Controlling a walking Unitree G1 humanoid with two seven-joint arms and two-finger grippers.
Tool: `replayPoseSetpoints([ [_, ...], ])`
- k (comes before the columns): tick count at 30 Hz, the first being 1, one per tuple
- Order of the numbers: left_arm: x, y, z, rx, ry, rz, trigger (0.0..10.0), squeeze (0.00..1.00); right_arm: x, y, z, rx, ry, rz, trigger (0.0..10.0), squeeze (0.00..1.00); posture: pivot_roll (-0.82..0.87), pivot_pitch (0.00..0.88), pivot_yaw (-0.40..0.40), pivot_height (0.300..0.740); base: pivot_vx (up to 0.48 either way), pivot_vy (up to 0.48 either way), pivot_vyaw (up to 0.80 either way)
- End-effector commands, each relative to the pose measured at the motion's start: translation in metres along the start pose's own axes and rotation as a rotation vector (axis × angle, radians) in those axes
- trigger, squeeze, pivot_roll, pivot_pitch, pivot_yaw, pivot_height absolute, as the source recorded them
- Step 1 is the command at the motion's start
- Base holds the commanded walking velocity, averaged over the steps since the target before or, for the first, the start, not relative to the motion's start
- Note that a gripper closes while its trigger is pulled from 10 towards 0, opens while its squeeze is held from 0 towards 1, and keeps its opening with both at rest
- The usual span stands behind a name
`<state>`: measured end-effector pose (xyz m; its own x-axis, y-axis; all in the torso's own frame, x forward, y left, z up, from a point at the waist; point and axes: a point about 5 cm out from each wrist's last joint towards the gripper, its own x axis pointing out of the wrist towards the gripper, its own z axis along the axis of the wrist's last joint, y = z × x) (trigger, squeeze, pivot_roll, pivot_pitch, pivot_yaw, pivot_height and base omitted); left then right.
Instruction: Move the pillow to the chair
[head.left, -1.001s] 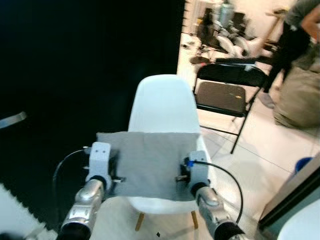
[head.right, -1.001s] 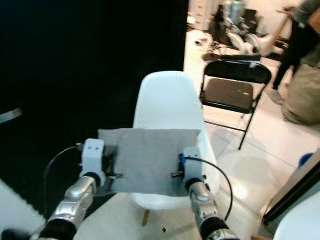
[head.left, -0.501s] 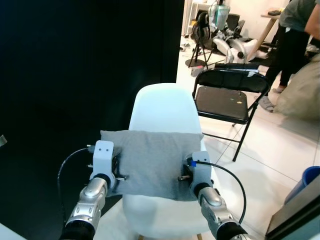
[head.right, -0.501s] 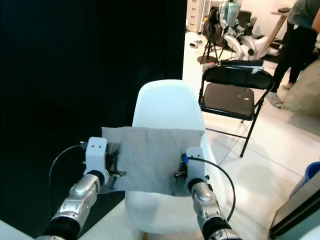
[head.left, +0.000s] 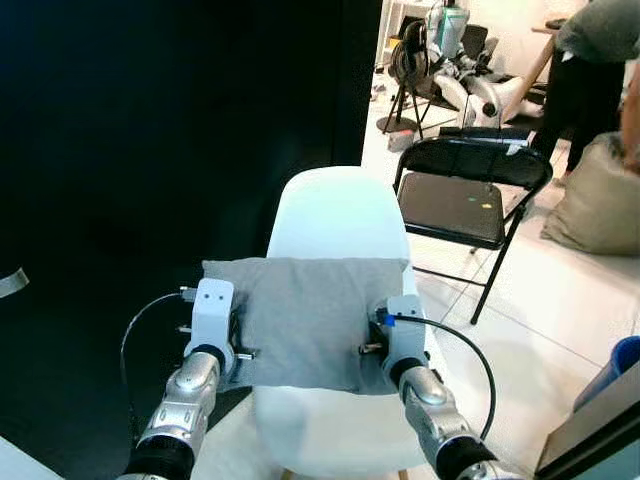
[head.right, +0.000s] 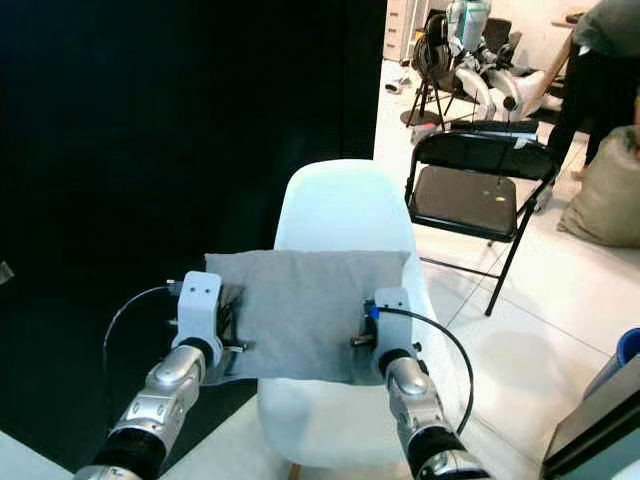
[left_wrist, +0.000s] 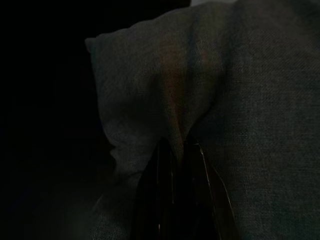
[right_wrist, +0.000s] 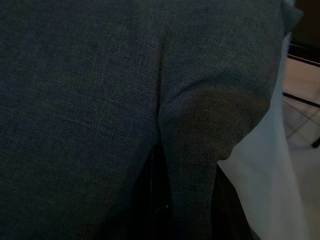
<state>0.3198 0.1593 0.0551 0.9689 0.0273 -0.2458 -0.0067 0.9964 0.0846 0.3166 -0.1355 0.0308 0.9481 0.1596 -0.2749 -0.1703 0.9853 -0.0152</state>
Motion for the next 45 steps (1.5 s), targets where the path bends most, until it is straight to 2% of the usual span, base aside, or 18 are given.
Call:
replayPoseSetpoints([
  [1,0.004,0.005,0.007,-0.001,-0.007,0.036,10.0,0.00,0.002,0.000,0.004,-0.012,-0.003,0.005,10.0,0.00,0.12,0.038,-0.002,0.731,0.000,0.000,0.00],
  [9,0.012,0.010,0.019,-0.004,-0.038,0.035,10.0,0.00,0.013,0.008,0.025,-0.039,-0.047,0.051,10.0,0.00,0.12,0.066,-0.018,0.731,0.000,0.000,0.00],
  [12,0.014,0.009,0.023,-0.021,-0.063,-0.018,10.0,0.00,0.018,0.008,0.035,-0.051,-0.053,0.054,10.0,0.00,0.11,0.092,-0.025,0.731,0.000,0.000,0.00],
  [15,0.016,0.006,0.025,0.059,-0.073,-0.068,10.0,0.00,0.021,0.007,0.039,-0.061,-0.048,0.040,10.0,0.00,0.11,0.130,-0.026,0.731,0.000,0.000,0.00],
  [16,0.016,0.006,0.025,0.059,-0.073,-0.068,10.0,0.00,0.021,0.007,0.039,-0.061,-0.048,0.040,10.0,0.00,0.11,0.130,-0.026,0.731,0.000,0.000,0.00],
  [20,0.018,0.002,0.024,0.173,-0.075,-0.120,10.0,0.00,0.021,0.003,0.037,-0.049,-0.022,0.017,10.0,0.00,0.11,0.166,-0.022,0.731,0.000,0.000,0.00],
  [24,0.018,0.004,0.027,0.220,-0.096,-0.114,10.0,0.00,0.021,0.004,0.034,-0.027,-0.014,0.020,10.0,0.00,0.11,0.183,-0.013,0.716,0.000,0.000,0.00],
  [34,0.021,0.015,0.038,0.201,-0.148,-0.039,10.0,0.00,0.022,0.001,0.038,-0.024,-0.022,0.011,10.0,0.00,0.11,0.209,0.005,0.686,0.000,0.000,0.00],
  [41,0.023,0.009,0.041,0.198,-0.156,-0.094,10.0,0.00,0.023,-0.004,0.047,-0.012,-0.062,-0.027,10.0,0.00,0.10,0.217,0.026,0.672,0.000,0.000,0.00],
  [45,0.025,0.003,0.045,0.205,-0.163,-0.113,10.0,0.00,0.024,-0.009,0.054,0.032,-0.100,-0.060,10.0,0.00,0.10,0.219,0.032,0.662,0.000,0.000,0.00],
])
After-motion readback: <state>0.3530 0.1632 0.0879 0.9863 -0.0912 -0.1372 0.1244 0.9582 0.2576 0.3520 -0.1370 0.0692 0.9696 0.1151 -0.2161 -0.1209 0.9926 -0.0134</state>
